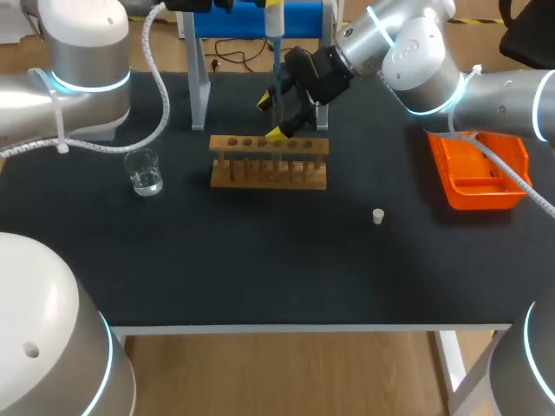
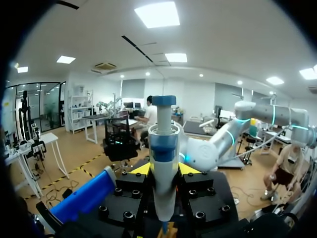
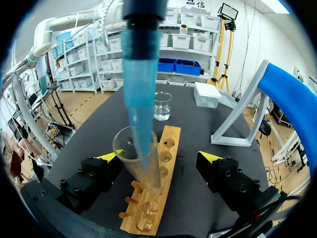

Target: Invert the test tube, pick up the pipette, mount the tip to pipette, aspirate from beaker and dispense into the tube, eject the tip, return the pipette, and cap with the stopper.

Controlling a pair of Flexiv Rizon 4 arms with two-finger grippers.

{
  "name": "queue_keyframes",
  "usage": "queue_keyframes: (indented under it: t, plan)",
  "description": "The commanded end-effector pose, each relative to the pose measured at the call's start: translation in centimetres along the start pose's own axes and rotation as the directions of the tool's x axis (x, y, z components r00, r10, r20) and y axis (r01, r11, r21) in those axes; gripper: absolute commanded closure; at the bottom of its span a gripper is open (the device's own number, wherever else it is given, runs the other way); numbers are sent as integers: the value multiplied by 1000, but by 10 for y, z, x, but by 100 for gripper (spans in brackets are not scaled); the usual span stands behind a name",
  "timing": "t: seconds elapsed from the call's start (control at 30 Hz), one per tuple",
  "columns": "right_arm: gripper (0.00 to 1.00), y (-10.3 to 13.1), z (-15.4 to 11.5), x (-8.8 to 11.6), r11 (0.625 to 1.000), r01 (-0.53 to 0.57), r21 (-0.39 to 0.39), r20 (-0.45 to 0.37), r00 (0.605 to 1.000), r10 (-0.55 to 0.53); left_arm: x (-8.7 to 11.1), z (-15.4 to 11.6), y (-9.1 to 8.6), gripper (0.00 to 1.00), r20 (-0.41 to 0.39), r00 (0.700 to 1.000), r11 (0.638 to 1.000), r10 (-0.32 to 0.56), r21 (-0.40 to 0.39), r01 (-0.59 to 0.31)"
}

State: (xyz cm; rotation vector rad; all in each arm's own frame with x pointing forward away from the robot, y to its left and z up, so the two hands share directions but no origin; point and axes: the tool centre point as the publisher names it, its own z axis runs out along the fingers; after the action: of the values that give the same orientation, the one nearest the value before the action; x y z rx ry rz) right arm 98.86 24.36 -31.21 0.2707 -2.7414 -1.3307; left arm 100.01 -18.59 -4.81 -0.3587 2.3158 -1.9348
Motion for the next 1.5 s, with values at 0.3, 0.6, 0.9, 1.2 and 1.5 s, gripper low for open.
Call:
queue_keyframes:
  t: [0.3, 0.6, 0.9, 1.2, 1.5]
  plan:
    - [0, 0, -1, 0, 1000, -1, 3, -2, 1000, 1, 2, 3, 9, 100, 5, 1000, 1000, -5, 2, 5]
    - [0, 0, -1, 0, 1000, -1, 3, -2, 1000, 1, 0, 1, 16, 100, 19, 1000, 1000, -7, 5, 7]
    - [0, 0, -1, 0, 1000, -1, 3, -2, 1000, 1, -2, 3, 22, 100, 22, 1000, 1000, -9, 8, 9]
    - [0, 0, -1, 0, 1000, -1, 3, -2, 1000, 1, -3, 4, 27, 100, 25, 1000, 1000, -11, 8, 11]
    - [0, 0, -1, 0, 1000, -1, 3, -2, 1000, 1, -3, 5, 30, 100, 27, 1000, 1000, -13, 2, 13]
